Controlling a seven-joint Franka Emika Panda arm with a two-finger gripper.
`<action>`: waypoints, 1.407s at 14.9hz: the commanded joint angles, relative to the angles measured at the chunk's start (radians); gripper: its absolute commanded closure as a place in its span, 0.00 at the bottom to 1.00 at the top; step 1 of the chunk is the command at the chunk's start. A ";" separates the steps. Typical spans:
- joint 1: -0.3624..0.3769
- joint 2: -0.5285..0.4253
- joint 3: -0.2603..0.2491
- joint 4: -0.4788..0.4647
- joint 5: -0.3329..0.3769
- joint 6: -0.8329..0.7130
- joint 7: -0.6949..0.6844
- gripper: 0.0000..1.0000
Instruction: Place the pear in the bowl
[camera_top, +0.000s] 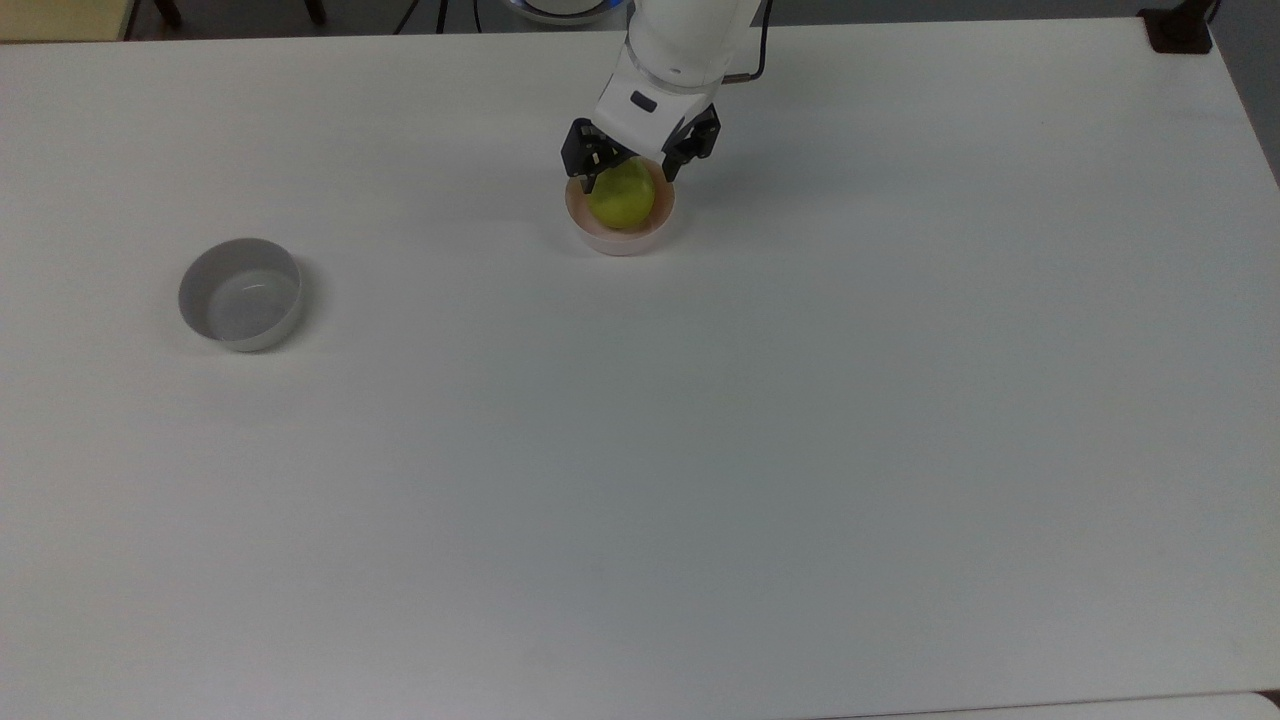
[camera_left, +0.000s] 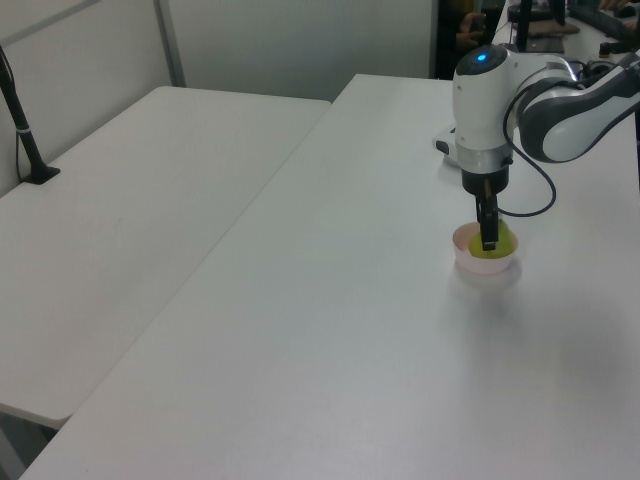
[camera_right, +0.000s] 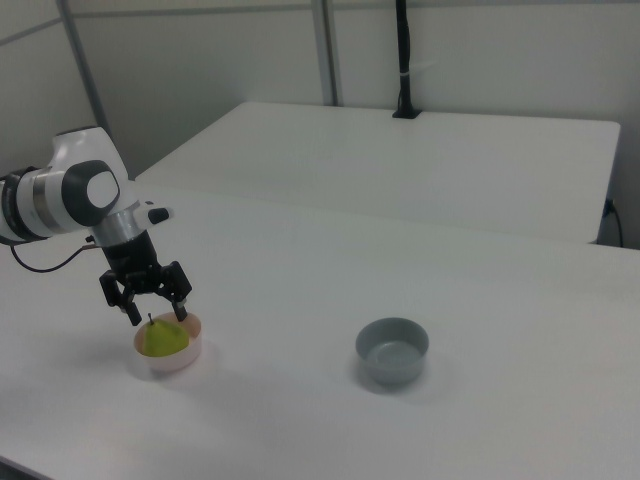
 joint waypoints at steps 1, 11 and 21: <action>0.007 -0.008 -0.006 0.055 -0.011 -0.057 0.001 0.00; -0.068 0.052 -0.021 0.471 0.071 -0.320 0.008 0.00; -0.170 0.009 -0.067 0.662 0.149 -0.530 -0.008 0.00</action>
